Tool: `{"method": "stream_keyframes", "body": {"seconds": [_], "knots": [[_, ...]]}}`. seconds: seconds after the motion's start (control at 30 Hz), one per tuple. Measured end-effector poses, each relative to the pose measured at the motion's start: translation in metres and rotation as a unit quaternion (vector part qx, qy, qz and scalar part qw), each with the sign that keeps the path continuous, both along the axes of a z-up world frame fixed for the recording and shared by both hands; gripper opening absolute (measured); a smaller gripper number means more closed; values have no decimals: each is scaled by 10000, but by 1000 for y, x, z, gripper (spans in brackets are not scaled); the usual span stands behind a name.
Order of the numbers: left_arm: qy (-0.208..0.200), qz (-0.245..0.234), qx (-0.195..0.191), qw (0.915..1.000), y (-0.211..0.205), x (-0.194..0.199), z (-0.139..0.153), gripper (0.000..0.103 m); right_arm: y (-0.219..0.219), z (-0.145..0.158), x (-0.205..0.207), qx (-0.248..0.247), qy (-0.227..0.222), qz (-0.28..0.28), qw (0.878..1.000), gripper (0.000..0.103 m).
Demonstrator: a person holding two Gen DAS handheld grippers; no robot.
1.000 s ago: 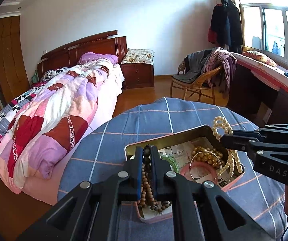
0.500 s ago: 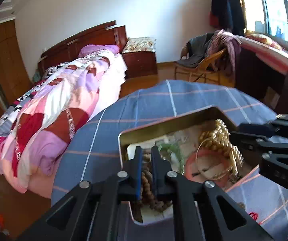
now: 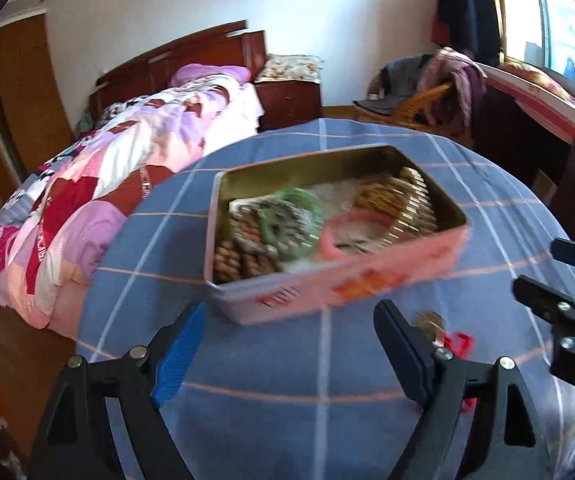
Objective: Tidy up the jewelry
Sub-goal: 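Drop the bead bracelet from left tool while right tool drops pearls into tin, then grasp the red tassel with the left tool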
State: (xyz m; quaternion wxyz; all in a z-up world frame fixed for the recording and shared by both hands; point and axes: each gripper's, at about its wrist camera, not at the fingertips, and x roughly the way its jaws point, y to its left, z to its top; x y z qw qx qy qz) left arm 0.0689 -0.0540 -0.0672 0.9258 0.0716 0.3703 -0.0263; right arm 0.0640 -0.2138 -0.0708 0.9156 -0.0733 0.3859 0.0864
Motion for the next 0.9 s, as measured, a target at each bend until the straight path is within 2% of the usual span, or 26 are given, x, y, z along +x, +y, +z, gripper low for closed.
{"method": "stream_keyframes", "body": {"seconds": [0.17, 0.37, 0.57, 0.77, 0.9], "knots": [[1, -223, 73, 9997, -26, -13, 2, 85, -7, -5, 3, -71, 44, -168, 9998, 69], [73, -411, 129, 9990, -45, -18, -1, 85, -7, -5, -6, -207, -93, -162, 9996, 77], [155, -589, 296, 9977, -60, -20, -9, 85, -18, -7, -5, -290, -114, -351, 9989, 78], [291, -718, 207, 9968, -66, -17, -16, 84, -24, -10, -8, -360, -112, -401, 9985, 78], [485, -771, 130, 9958, -68, -13, -24, 71, -26, -14, -12, -356, -88, -450, 9983, 78]]}}
